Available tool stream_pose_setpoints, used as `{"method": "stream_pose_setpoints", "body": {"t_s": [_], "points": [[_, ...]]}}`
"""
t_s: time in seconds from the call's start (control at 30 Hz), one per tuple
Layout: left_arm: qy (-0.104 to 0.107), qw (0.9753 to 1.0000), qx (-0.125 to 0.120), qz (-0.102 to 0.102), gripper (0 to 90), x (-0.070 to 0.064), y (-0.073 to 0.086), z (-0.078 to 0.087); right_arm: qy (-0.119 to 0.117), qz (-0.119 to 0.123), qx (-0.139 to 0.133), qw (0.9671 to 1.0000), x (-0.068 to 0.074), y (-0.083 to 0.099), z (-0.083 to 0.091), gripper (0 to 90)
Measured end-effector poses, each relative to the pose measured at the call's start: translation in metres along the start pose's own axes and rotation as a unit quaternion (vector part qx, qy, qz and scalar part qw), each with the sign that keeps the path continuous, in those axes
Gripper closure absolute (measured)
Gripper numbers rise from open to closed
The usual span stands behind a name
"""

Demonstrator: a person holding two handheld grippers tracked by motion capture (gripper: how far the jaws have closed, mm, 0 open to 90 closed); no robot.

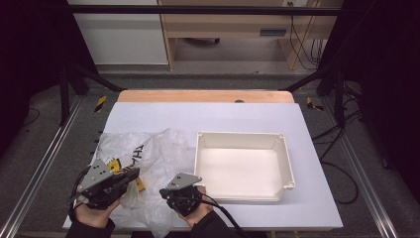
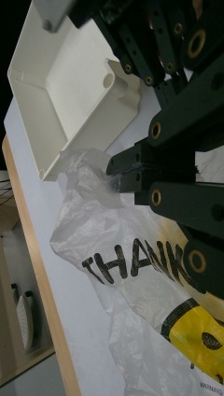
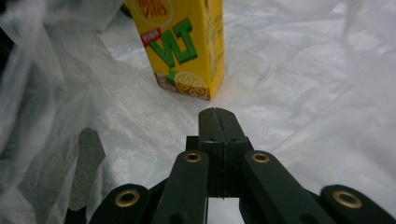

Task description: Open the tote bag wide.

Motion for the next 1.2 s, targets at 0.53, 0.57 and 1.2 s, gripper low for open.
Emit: {"method": "stream_pose_setpoints", "body": {"t_s": [0.53,0.57,1.2], "points": [[-0.018,0.9996,-0.018,0.012,90.0,0.016,-0.001,0.014,0.015,0.003,0.057,0.9983,0.008,0.041,-0.039,90.0],[-0.024,0.9993,-0.023,0.015,90.0,0.021,-0.001,0.018,0.016,0.002,0.057,0.9983,0.008,0.041,-0.039,90.0],[-0.1,0.9929,-0.019,0.061,90.0,0.078,0.035,0.046,0.012,-0.003,0.05,0.9987,0.007,0.043,-0.038,90.0]]}}
Point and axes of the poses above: each handheld gripper's, and its own axes: z roughly backward along the jaws, y roughly out of its underside, x roughly to its left, the point moved 10 cm from there along -z, roughly forward along the jaws, and after that the axes turned 2 degrees about -z, right-handed, at the moved point
